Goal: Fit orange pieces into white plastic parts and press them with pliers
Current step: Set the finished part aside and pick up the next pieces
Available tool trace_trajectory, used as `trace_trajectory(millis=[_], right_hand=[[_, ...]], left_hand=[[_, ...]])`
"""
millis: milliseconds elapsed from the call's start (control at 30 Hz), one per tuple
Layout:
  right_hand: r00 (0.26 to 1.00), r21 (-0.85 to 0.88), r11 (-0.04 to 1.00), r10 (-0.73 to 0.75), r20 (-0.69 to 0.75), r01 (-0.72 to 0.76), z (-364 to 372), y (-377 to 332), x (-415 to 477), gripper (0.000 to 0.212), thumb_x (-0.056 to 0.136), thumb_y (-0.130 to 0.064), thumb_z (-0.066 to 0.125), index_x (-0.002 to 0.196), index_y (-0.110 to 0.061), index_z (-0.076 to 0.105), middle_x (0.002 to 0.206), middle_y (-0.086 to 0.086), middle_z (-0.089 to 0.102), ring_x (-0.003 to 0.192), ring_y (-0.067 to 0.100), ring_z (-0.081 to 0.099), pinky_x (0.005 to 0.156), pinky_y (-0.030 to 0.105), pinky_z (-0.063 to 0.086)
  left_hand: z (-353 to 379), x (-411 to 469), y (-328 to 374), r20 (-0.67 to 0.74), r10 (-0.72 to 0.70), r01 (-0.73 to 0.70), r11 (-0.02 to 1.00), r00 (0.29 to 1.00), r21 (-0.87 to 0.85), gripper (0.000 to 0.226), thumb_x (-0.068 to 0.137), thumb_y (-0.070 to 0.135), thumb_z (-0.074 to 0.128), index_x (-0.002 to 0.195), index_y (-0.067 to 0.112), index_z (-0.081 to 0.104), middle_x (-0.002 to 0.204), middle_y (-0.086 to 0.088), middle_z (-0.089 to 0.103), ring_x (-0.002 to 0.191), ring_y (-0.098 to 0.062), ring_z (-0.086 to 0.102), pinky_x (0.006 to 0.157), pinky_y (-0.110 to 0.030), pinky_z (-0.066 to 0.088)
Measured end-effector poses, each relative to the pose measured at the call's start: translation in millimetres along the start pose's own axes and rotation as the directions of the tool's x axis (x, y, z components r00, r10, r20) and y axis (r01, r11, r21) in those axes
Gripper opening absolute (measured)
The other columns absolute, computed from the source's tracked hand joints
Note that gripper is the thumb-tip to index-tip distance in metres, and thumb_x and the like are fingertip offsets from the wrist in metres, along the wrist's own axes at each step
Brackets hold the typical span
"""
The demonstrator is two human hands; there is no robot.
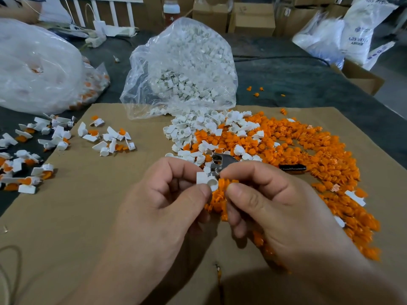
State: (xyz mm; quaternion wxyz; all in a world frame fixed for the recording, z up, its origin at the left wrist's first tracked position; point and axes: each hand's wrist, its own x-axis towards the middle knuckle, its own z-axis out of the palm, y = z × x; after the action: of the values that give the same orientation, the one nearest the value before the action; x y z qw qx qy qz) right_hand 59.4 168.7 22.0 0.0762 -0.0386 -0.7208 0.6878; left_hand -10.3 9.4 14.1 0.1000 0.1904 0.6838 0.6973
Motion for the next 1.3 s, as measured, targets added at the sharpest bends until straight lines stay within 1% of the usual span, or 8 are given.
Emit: trace_trajectory(millis=[133, 200, 367, 533, 833, 967, 1067, 1300], right_hand=[[0.947, -0.589, 0.775, -0.318, -0.048, 0.230, 2.4, -1.5, -5.1, 0.016, 0.088, -0.041, 0.058, 0.104, -0.044, 0.060, 0.089, -0.016, 0.062, 0.084, 0.002, 0.062, 0.069, 0.013, 0.048], [0.915, -0.686, 0.672, -0.402, -0.022, 0.279, 4.9, -3.2, -5.4, 0.015, 0.089, -0.035, 0.059, 0.103, -0.041, 0.061, 0.093, -0.018, 0.061, 0.092, -0.004, 0.057, 0.074, 0.006, 0.042], [0.887, -0.683, 0.657, -0.461, -0.030, 0.319, 6.4, -6.1, -7.2, 0.009, 0.089, -0.034, 0.063, 0.097, -0.036, 0.062, 0.088, -0.017, 0.061, 0.085, -0.002, 0.058, 0.067, 0.006, 0.042], [0.878, -0.722, 0.594, -0.476, 0.041, 0.355, 7.2, -4.6, -5.3, 0.009, 0.092, -0.025, 0.061, 0.099, -0.029, 0.064, 0.091, -0.016, 0.059, 0.087, 0.001, 0.057, 0.068, 0.016, 0.044], [0.884, -0.771, 0.534, -0.461, 0.079, 0.348, 7.9, -2.6, -4.8, 0.013, 0.094, -0.026, 0.056, 0.105, -0.027, 0.063, 0.097, -0.013, 0.057, 0.088, 0.003, 0.057, 0.067, 0.021, 0.045], [0.886, -0.765, 0.548, -0.458, 0.064, 0.339, 7.7, -2.7, -5.2, 0.015, 0.093, -0.027, 0.057, 0.106, -0.029, 0.063, 0.099, -0.016, 0.057, 0.089, 0.000, 0.057, 0.069, 0.018, 0.045], [0.895, -0.703, 0.624, -0.445, 0.039, 0.341, 6.9, -5.0, -5.5, 0.016, 0.092, -0.026, 0.059, 0.106, -0.031, 0.065, 0.101, -0.020, 0.059, 0.096, -0.001, 0.059, 0.074, 0.015, 0.046], [0.909, -0.521, 0.787, -0.414, -0.051, 0.329, 9.9, -7.0, -7.7, 0.017, 0.086, -0.022, 0.066, 0.098, -0.035, 0.066, 0.089, -0.017, 0.067, 0.082, 0.001, 0.066, 0.063, 0.008, 0.048]], left_hand=[[1.5, 0.9, -0.7, -0.004, -0.014, 0.014, 1.000, 1.000, -0.002, 0.020, 0.078, 0.019, 0.078, 0.085, 0.036, 0.070, 0.062, 0.000, 0.066, 0.050, -0.015, 0.064, 0.045, -0.022, 0.049], [1.2, 1.5, -0.3, -0.015, -0.015, 0.015, 1.000, 1.000, -0.005, 0.024, 0.080, 0.014, 0.078, 0.084, 0.036, 0.070, 0.061, 0.001, 0.065, 0.050, -0.015, 0.065, 0.045, -0.021, 0.049], [0.9, -0.3, 0.5, -0.003, -0.034, 0.034, 0.998, 0.999, -0.043, 0.024, 0.062, 0.038, 0.072, 0.086, 0.035, 0.071, 0.064, -0.001, 0.067, 0.052, -0.017, 0.067, 0.046, -0.023, 0.050], [2.0, -1.0, -1.0, -0.007, -0.009, 0.009, 0.999, 1.000, 0.036, 0.026, 0.070, 0.036, 0.086, 0.090, 0.038, 0.069, 0.066, 0.001, 0.066, 0.055, -0.016, 0.067, 0.047, -0.023, 0.051], [3.5, -5.6, -3.2, 0.029, 0.046, -0.052, 0.971, 0.999, 0.235, 0.023, 0.075, 0.035, 0.064, 0.095, 0.046, 0.065, 0.074, 0.006, 0.070, 0.065, -0.016, 0.069, 0.058, -0.040, 0.058], [5.6, -3.7, 0.5, 0.035, -0.040, 0.040, 0.999, 0.999, 0.012, 0.019, 0.086, 0.013, 0.073, 0.085, 0.031, 0.071, 0.063, -0.003, 0.067, 0.053, -0.017, 0.064, 0.047, -0.025, 0.050], [7.3, -1.2, 4.9, 0.078, -0.112, 0.126, 0.971, 0.991, -0.205, 0.015, 0.073, 0.007, 0.070, 0.076, 0.022, 0.072, 0.059, -0.010, 0.063, 0.045, -0.019, 0.059, 0.039, -0.024, 0.046], [6.0, 0.6, 8.9, 0.116, -0.110, 0.141, 0.939, 0.987, -0.314, 0.018, 0.068, 0.006, 0.066, 0.073, 0.021, 0.073, 0.059, -0.010, 0.065, 0.043, -0.017, 0.059, 0.036, -0.023, 0.044]])
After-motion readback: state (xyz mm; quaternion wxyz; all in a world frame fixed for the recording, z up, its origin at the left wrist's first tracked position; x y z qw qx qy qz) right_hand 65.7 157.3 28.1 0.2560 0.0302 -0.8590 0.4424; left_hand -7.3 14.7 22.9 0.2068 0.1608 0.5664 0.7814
